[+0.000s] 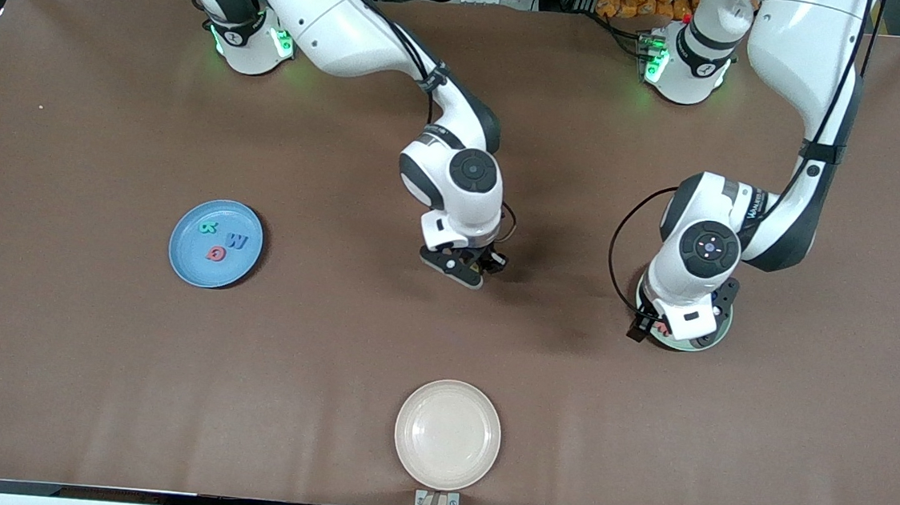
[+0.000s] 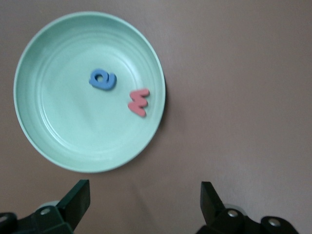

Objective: Sort uppercase to blue plate, lowercase to green plate
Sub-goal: 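Lift the yellow H with the right gripper while the left gripper approaches letters, then open the right gripper over the blue plate while the left gripper descends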

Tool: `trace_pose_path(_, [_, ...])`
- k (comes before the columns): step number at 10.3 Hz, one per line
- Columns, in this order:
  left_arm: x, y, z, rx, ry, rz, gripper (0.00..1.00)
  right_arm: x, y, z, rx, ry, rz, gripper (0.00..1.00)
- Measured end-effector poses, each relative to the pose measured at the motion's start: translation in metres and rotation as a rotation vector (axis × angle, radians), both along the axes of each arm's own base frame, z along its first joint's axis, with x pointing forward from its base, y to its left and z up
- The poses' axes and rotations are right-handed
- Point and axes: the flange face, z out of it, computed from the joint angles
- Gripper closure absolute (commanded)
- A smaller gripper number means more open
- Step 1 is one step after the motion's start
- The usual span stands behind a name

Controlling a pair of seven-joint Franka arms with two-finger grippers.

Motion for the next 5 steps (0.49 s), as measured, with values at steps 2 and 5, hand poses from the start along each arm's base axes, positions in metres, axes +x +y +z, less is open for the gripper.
trace_pose_path(2, [-0.016,-0.038,-0.005,-0.003,0.011,-0.059,0.00,0.020,-0.040,0.007,-0.042,0.049,0.157,0.79])
trace_pose_path(5, [-0.049,-0.103,-0.018,0.004,0.030,-0.171,0.00,0.054,-0.141,0.015,-0.111,0.115,0.387,0.79])
